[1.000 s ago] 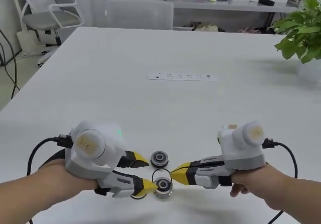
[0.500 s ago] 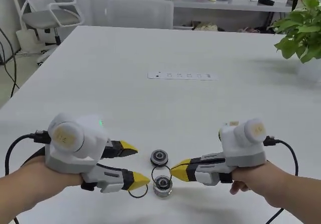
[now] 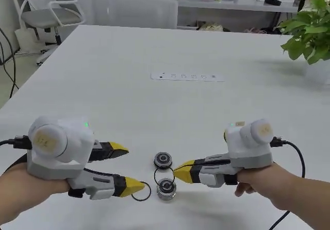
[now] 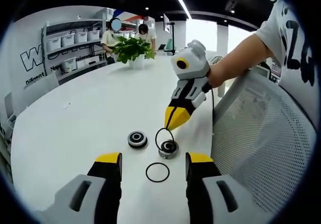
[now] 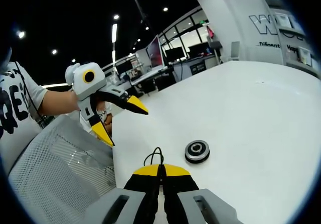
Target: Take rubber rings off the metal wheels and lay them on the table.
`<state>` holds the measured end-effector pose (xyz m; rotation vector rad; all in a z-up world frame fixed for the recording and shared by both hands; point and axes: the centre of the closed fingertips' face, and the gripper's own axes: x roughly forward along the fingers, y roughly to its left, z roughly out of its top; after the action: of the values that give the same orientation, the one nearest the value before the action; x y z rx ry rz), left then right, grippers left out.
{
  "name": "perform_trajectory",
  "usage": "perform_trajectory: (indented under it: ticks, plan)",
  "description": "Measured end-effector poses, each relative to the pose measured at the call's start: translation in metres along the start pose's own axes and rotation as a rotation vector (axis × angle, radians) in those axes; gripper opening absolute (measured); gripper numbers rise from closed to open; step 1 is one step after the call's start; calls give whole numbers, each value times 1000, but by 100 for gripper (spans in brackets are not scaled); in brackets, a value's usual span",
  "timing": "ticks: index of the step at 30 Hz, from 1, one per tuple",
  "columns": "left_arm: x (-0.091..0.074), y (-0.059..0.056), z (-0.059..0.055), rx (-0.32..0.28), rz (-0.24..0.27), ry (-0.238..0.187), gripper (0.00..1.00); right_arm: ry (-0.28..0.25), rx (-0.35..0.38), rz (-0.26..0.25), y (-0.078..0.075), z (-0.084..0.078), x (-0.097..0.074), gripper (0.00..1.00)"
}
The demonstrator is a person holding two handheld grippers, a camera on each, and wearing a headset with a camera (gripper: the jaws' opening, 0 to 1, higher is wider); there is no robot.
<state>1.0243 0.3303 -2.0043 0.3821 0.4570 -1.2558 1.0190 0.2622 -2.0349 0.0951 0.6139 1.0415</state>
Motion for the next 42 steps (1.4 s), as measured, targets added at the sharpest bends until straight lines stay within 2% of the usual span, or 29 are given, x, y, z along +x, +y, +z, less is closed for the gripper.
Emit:
perform_trajectory:
  ticks: [18, 25, 42]
  plan:
    - [-14, -2, -5, -52, 18, -10, 56, -16, 6, 6, 6, 6, 0, 0]
    - [-18, 0, -3, -47, 28, -15, 59, -26, 7, 11, 8, 9, 1, 0]
    - [-28, -1, -13, -37, 43, 4, 65, -43, 21, 26, 13, 14, 8, 0]
